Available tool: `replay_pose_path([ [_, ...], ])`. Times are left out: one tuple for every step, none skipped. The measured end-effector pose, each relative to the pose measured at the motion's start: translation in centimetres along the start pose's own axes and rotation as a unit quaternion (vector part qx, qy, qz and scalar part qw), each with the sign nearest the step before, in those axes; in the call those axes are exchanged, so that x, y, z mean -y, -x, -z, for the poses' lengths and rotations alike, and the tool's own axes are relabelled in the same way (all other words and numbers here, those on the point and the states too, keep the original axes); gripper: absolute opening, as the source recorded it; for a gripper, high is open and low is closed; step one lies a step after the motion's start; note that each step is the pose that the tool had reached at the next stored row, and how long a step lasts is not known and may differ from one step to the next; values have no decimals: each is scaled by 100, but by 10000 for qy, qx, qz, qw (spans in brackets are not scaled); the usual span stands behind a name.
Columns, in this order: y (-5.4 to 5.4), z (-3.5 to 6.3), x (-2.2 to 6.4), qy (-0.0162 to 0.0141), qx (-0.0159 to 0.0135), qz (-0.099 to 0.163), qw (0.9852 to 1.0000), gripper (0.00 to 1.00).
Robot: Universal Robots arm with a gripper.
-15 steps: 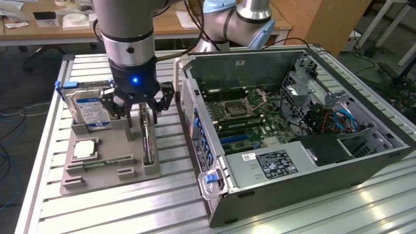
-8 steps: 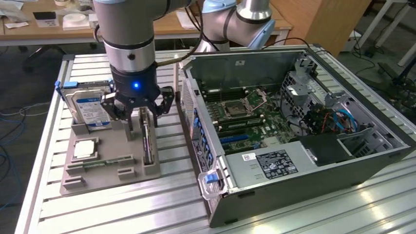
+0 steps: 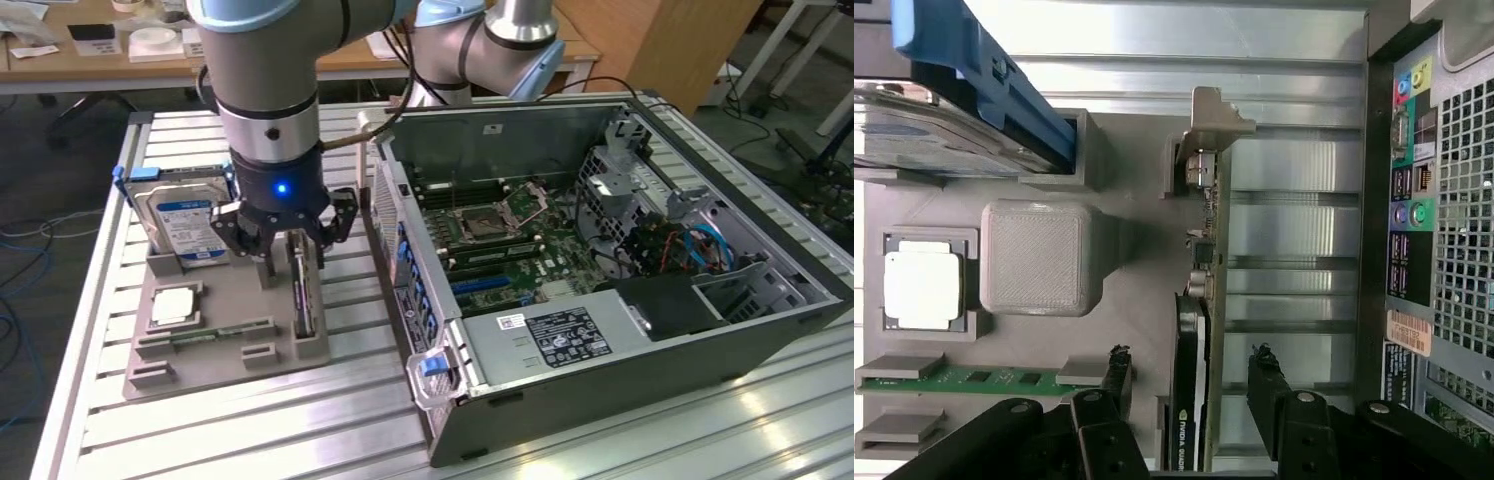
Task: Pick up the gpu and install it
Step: 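Pick up the gpu and move the gpu toward the slot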
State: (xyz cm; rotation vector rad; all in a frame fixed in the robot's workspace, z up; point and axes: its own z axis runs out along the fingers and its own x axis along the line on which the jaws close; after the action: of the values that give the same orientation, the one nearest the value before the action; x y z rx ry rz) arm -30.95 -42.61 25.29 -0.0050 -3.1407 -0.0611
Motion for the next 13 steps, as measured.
replay_pose_path([
  [0,-18,1,0,0,0,10000,59],
  [-2,-37,-1,-1,0,-8,10000,59],
  [-3,-55,-6,-2,1,-30,10000,59],
  [-3,-73,-10,-1,2,-63,10000,59],
  [-3,-91,-14,-1,4,-103,9999,59],
  [-3,-109,-17,-2,5,-131,9999,59],
  [-3,-128,-19,-2,6,-159,9999,59],
  [-4,-145,-23,-2,7,-191,9998,59],
  [-4,-164,-25,-2,8,-218,9998,59],
  [-3,-183,-27,-3,9,-241,9997,59],
  [-3,-201,-27,-3,10,-259,9997,59],
  [-3,-220,-27,-4,11,-276,9996,59],
  [-3,-238,-27,-6,11,-287,9996,59],
])
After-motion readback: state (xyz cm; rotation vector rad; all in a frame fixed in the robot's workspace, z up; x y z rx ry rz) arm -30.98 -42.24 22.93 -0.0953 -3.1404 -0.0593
